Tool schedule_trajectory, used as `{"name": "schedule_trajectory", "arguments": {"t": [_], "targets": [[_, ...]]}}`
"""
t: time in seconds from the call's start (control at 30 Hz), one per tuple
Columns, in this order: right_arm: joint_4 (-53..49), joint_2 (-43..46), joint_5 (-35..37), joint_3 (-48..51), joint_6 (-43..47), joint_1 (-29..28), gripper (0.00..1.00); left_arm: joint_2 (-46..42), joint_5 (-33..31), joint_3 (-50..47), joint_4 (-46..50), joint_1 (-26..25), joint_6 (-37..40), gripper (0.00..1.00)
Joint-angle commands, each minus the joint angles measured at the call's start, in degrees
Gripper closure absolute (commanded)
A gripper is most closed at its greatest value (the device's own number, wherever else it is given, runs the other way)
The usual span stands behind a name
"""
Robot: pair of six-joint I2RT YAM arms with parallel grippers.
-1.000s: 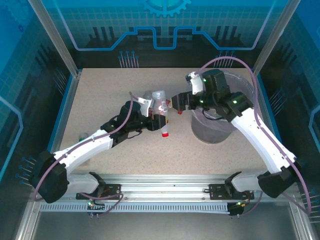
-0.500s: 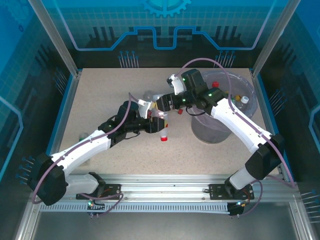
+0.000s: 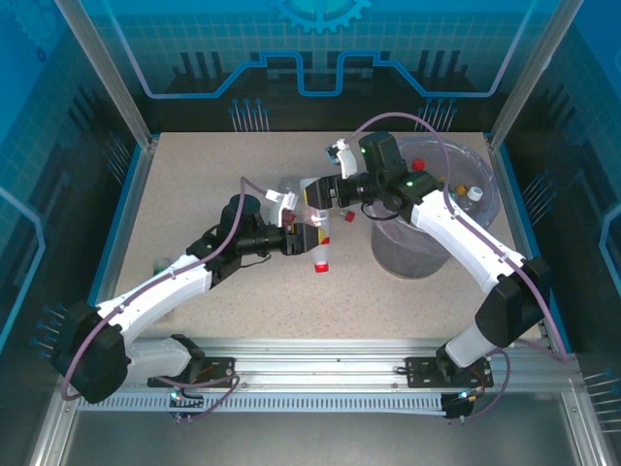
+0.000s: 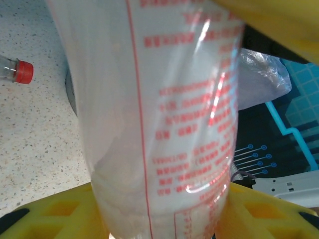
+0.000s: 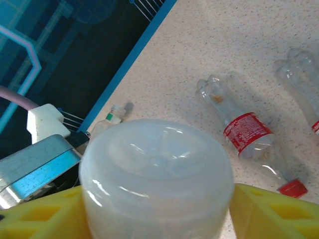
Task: Put the plastic bottles in the bin
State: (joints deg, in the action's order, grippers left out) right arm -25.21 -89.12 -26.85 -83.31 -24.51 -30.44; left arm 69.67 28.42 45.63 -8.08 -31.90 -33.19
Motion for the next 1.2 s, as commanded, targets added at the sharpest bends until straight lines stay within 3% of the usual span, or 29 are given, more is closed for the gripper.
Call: {"name": "schedule_trajectory", "arguments": {"t": [0.0, 0.13, 0.27, 0.43, 0.5, 0.63, 0.87, 1.17], "targets": [[3.2, 1.1, -3.6, 1.1, -2.1, 1.4, 0.38, -0.7, 3.3, 0.0, -4.5, 0.5, -1.6, 0.48], [4.5, 2.1, -4.9, 2.1, -3.0, 2.3, 0.51, -0.6, 3.3, 0.1, -4.4, 0.6, -1.8, 0.48], [4.6, 3.2, -5.1, 2.4, -3.0, 3.0, 0.55, -0.6, 2.4, 0.0, -3.9, 0.5, -1.5, 0.44], [3.9, 4.1, -5.2, 0.2, -2.1, 3.8, 0.56, -0.8, 1.5, -0.3, -3.8, 0.6, -0.9, 0.23], [1.7, 4.4, -4.5, -2.5, -0.7, 4.8, 0.56, -1.3, 1.2, -0.5, -3.5, 0.6, -0.4, 0.13], [-3.0, 5.7, -2.4, -9.4, 1.6, 8.7, 0.56, -2.6, -0.1, -0.9, -1.1, 0.7, 0.3, 0.04], [-7.8, 4.5, -3.6, -25.8, 2.4, 18.4, 0.57, -1.7, -2.6, -1.9, 0.6, 0.8, 0.2, 0.01], [-26.0, 4.2, 16.7, -36.5, 13.8, 32.8, 0.59, -0.5, -4.8, -2.3, 3.4, 1.0, -0.4, 0.02]]}}
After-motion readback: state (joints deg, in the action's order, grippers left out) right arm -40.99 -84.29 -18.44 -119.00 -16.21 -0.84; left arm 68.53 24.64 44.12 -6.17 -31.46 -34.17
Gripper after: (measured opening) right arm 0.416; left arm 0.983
